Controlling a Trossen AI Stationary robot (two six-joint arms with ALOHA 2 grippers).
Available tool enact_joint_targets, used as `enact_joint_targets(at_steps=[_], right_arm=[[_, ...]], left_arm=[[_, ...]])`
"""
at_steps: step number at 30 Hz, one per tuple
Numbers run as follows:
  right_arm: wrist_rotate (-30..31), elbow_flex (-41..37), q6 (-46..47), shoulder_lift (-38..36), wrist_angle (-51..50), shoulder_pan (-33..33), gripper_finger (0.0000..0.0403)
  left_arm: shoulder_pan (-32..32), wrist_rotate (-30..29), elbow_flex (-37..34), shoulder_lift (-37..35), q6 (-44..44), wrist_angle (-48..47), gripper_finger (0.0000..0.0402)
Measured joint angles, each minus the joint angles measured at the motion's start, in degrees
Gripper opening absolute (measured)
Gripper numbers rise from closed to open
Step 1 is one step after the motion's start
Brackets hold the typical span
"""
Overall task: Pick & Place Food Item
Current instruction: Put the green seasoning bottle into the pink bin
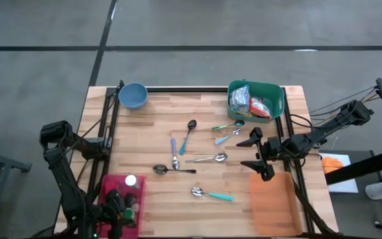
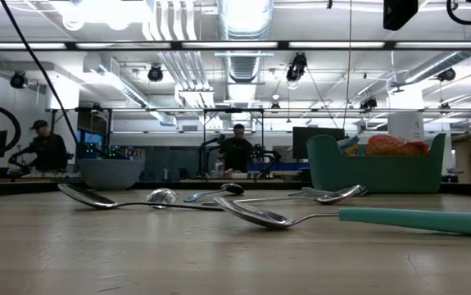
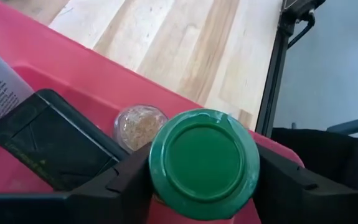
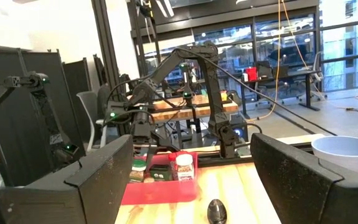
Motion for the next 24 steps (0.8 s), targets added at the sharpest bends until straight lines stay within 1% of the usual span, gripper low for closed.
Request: enact_joint_targets(at_steps=[4, 8, 15, 24], right_arm=[[0.0, 0.0, 0.0, 0.0, 0.0, 0.0, 0.0322], [0.0, 0.0, 0.0, 0.0, 0.0, 0.0, 0.0322], [0.0, 0.0, 0.0, 0.0, 0.0, 0.0, 0.0322], [0.0, 0.0, 0.0, 0.0, 0.0, 0.0, 0.0322]], left_arm=[[0.0, 2.5, 0.0, 0.2, 0.2, -1.2, 0.0256], [0.0, 2.7, 0.5, 0.1, 0.2, -1.0, 0.0275], [0.3, 2.2, 2.0, -0.5, 1.4, -1.9, 0.0278], [1.3, 2.0, 5.0, -0.9, 3.0, -5.5, 0.0279]])
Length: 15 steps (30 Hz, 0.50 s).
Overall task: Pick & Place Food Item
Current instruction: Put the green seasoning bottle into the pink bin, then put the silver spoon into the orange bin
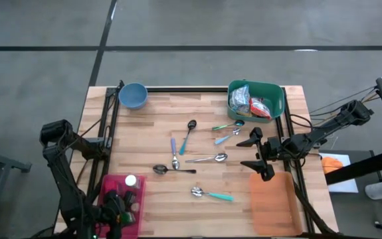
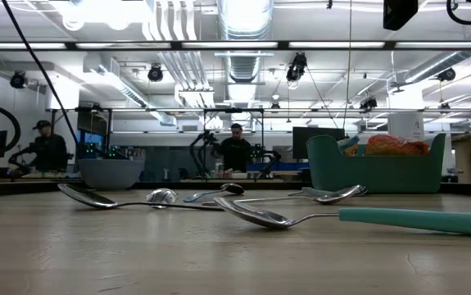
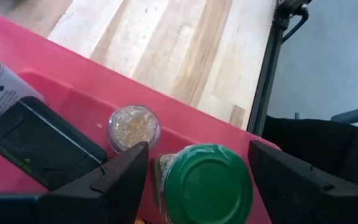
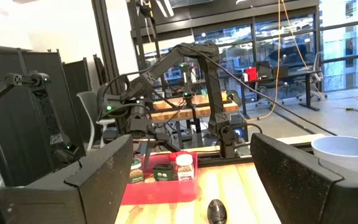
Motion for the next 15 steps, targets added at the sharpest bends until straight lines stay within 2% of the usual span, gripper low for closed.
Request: enact_joint_targets(at_steps=[15], right_arm=[[0.0, 0.0, 0.0, 0.0, 0.0, 0.0, 0.0322]], left_arm=[[3.5, 0.5, 1.6, -3.2, 0.4, -4.7, 0.0279]])
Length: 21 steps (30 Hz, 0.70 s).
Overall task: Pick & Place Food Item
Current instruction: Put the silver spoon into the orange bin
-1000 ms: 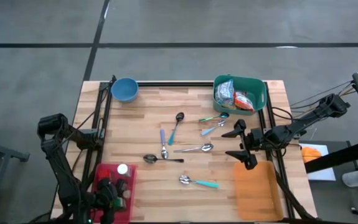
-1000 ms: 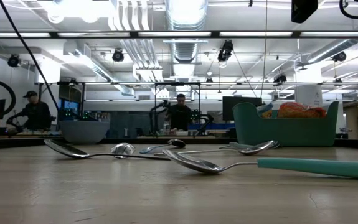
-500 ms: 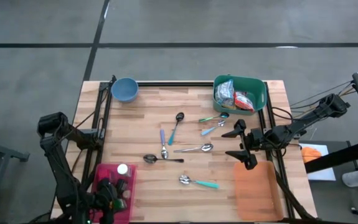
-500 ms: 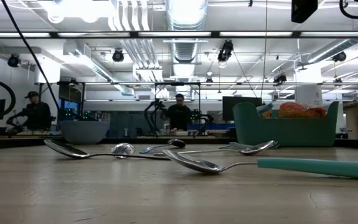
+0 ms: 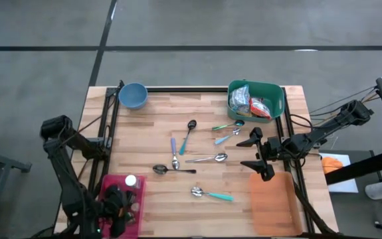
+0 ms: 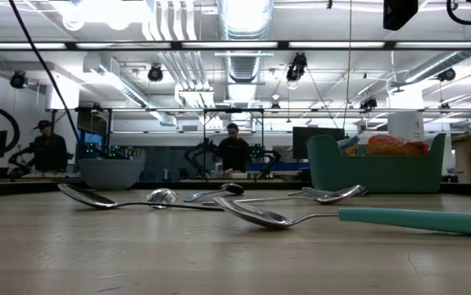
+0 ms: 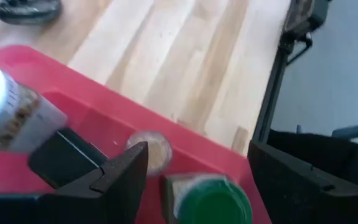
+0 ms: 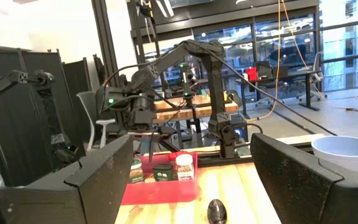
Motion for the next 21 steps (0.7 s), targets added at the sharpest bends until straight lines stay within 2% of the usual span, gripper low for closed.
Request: enact_joint_targets(at_steps=[10, 21], right_arm=[[0.0, 0.0, 0.0, 0.0, 0.0, 0.0, 0.0322], [0.0, 0.0, 0.0, 0.0, 0.0, 0.0, 0.0322]], left_arm=[[8.9, -0.3, 0.0, -3.7, 9.1, -0.8, 0.0279], [25.0, -0.6, 0.0, -7.2, 22.0, -0.9, 0.0279]])
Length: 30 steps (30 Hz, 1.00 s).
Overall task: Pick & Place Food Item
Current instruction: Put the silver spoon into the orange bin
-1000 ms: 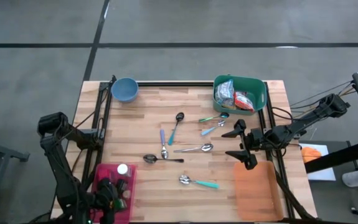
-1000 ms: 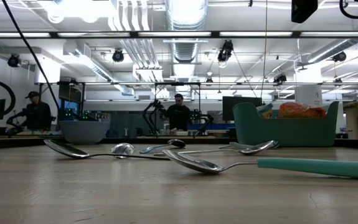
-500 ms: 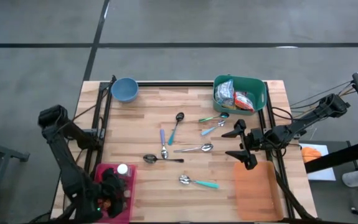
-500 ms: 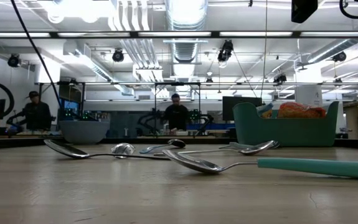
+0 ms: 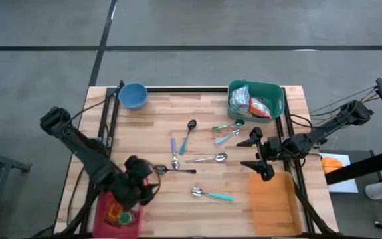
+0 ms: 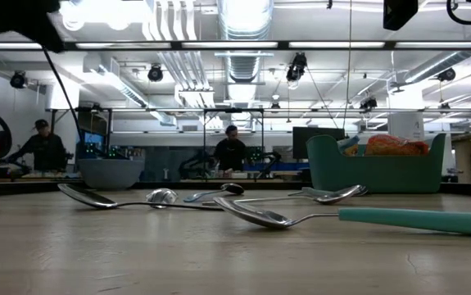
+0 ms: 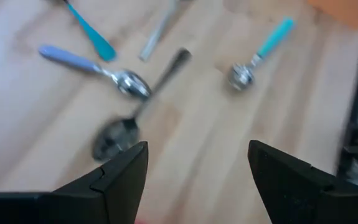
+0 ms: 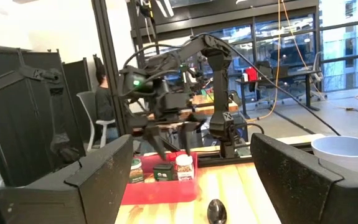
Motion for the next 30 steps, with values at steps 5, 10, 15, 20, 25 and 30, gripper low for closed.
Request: enact_joint_targets(at_steps=[5, 10, 15, 20, 25, 30], right_arm=[[0.0, 0.0, 0.0, 0.0, 0.0, 0.0, 0.0322], [0.0, 0.0, 0.0, 0.0, 0.0, 0.0, 0.0322], [0.0, 0.0, 0.0, 0.0, 0.0, 0.0, 0.0322], [0.0, 0.0, 0.0, 0.0, 0.0, 0.0, 0.0322], [0.0, 0.0, 0.0, 0.0, 0.0, 0.0, 0.0322], [0.0, 0.0, 0.0, 0.0, 0.0, 0.0, 0.0322]], left_arm=[[7.1, 0.2, 0.0, -0.2, 7.2, 0.5, 0.0279], [15.1, 0.4, 0.0, -0.2, 13.9, 2.0, 0.0279], [24.2, 1.7, 0.0, -0.2, 23.1, 5.4, 0.0279], [32.3, 4.5, -0.8, -0.2, 29.4, 11.7, 0.0279], [36.0, 6.0, -3.5, 0.1, 29.5, 17.4, 0.0279], [36.4, 6.1, -5.0, 0.1, 27.4, 18.2, 0.0279]])
